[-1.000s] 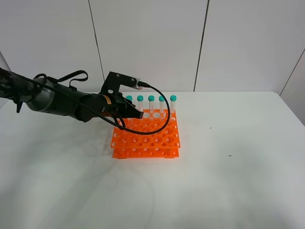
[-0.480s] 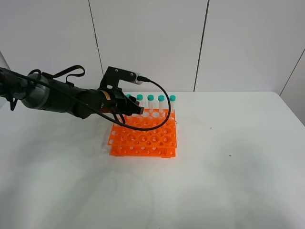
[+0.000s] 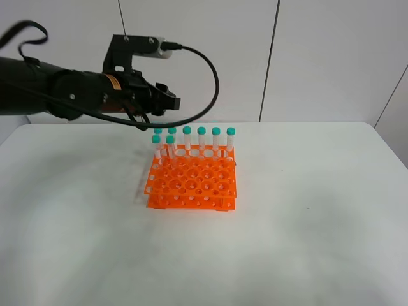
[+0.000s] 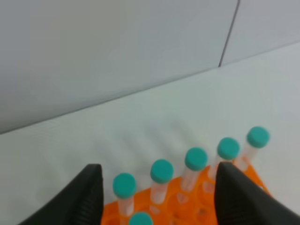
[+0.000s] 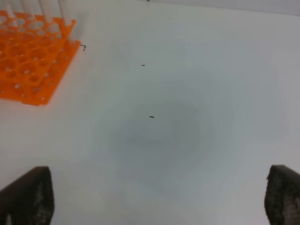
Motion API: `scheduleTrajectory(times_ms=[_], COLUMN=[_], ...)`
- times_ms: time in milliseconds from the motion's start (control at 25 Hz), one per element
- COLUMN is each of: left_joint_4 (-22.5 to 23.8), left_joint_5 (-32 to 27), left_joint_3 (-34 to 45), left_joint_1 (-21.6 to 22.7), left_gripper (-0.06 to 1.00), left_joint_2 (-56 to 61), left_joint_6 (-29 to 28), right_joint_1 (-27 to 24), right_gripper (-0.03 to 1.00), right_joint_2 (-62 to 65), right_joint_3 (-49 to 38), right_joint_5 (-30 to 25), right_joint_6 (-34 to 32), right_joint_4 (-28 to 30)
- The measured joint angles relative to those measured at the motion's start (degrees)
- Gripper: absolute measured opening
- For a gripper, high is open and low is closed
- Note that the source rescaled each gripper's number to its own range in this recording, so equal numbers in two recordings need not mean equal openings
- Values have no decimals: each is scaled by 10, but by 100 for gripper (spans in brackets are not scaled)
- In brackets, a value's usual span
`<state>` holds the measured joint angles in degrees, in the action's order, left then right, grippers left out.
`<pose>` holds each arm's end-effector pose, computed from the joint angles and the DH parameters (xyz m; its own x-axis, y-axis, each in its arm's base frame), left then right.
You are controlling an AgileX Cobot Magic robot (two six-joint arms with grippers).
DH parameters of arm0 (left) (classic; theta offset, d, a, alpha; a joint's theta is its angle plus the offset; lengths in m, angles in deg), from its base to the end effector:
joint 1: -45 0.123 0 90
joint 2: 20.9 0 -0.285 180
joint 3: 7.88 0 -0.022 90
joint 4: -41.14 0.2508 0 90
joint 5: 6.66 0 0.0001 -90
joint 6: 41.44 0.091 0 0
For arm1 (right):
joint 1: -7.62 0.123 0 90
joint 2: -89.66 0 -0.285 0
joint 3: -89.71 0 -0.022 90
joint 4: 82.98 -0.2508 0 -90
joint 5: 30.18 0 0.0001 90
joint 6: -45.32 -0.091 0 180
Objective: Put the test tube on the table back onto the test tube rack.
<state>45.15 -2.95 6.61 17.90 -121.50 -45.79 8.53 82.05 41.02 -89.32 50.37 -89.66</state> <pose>0.3324 -0.1705 0.2834 -0.3274 0.1607 -0.9311 0.4573 0.8893 -0.0073 -0.0043 0.0090 0.2795 -0.4236 -0.0347 -0.9052 -0.1181 0.9929 0.0172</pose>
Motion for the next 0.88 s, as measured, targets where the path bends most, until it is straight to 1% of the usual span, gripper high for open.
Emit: scheduleTrajectory(times_ms=[80,160,240,360,480,560,640,720,880], left_joint_4=[0,1,1,-5,-15,-17,-20,-23,-25], left_joint_5=[-64,-137,-222,-335,-418,-447,-468,-482,-533], left_joint_3=[0,0,0,0,0,0,-1,-1,-3], left_joint_1=[0,0,0,0,0,3,17,45,138], left_gripper=[62,74,81,85,86,86,86,86,86], left_joint_2=[40,72,94,106,105,105,105,105,105], left_joint_6=[0,1,1,-1,-2,-2,-1,-1,9], right_joint_1=[0,0,0,0,0,0,0,0,0], right_gripper=[100,100,100,100,100,100,100,100,100], right_joint_2=[0,0,0,0,0,0,0,0,0], right_joint_3=[0,0,0,0,0,0,0,0,0], right_joint_5=[0,0,0,0,0,0,0,0,0], right_joint_6=[0,0,0,0,0,0,0,0,0], right_joint_4=[0,0,0,0,0,0,0,0,0])
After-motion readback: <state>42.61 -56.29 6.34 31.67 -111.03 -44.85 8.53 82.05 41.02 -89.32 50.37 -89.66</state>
